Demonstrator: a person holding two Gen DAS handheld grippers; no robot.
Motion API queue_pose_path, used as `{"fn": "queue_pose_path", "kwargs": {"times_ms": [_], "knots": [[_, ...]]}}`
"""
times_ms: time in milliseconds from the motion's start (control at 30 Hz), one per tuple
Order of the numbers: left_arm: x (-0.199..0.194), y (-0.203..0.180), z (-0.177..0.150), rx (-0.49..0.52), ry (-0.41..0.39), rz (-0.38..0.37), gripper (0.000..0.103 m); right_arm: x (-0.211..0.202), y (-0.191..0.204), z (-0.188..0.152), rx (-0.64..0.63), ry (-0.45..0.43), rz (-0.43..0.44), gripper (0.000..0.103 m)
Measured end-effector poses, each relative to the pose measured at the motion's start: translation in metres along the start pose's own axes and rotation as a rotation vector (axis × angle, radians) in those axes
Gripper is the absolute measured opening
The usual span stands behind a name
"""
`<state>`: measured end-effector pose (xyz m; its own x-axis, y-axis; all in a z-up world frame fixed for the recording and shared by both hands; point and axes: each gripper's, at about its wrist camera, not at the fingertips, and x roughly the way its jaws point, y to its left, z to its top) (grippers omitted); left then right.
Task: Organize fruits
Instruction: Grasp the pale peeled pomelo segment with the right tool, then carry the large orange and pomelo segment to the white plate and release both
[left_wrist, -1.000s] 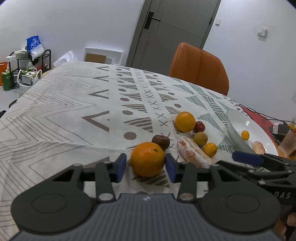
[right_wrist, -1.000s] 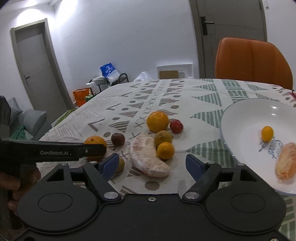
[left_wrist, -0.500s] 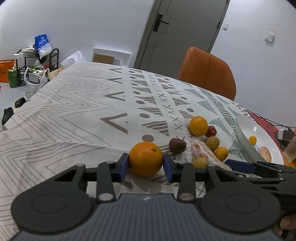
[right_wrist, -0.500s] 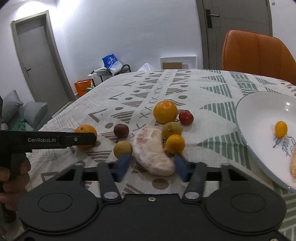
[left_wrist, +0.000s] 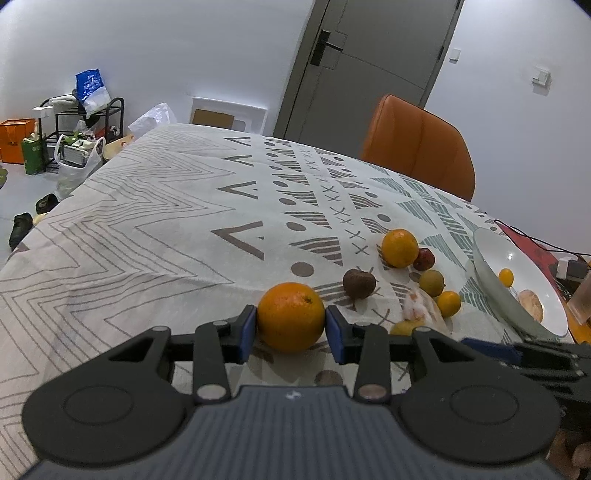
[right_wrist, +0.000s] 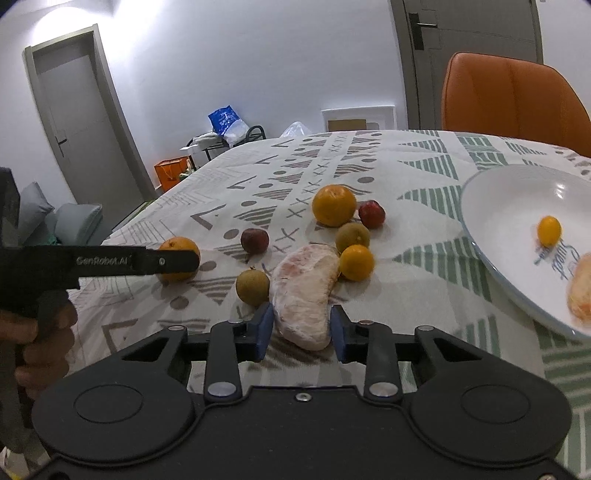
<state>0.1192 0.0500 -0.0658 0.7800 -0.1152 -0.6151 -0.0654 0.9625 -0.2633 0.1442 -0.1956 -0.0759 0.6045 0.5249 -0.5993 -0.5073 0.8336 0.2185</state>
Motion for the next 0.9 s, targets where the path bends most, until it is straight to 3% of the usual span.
{"fn": "queue_pose_path", "kwargs": {"times_ms": [533,900], "knots": [[-0.016,0.011,-0.001,-0.021,-0.022,0.049,0.039,0.019,0.008,0.008,-0.026,-0.033,-0.026,0.043],[-0.022,0.012,0.002,-0.02,-0.035,0.063,0.039,0.018,0.009,0.008,-0.019,-0.027,0.005,0.036]]}}
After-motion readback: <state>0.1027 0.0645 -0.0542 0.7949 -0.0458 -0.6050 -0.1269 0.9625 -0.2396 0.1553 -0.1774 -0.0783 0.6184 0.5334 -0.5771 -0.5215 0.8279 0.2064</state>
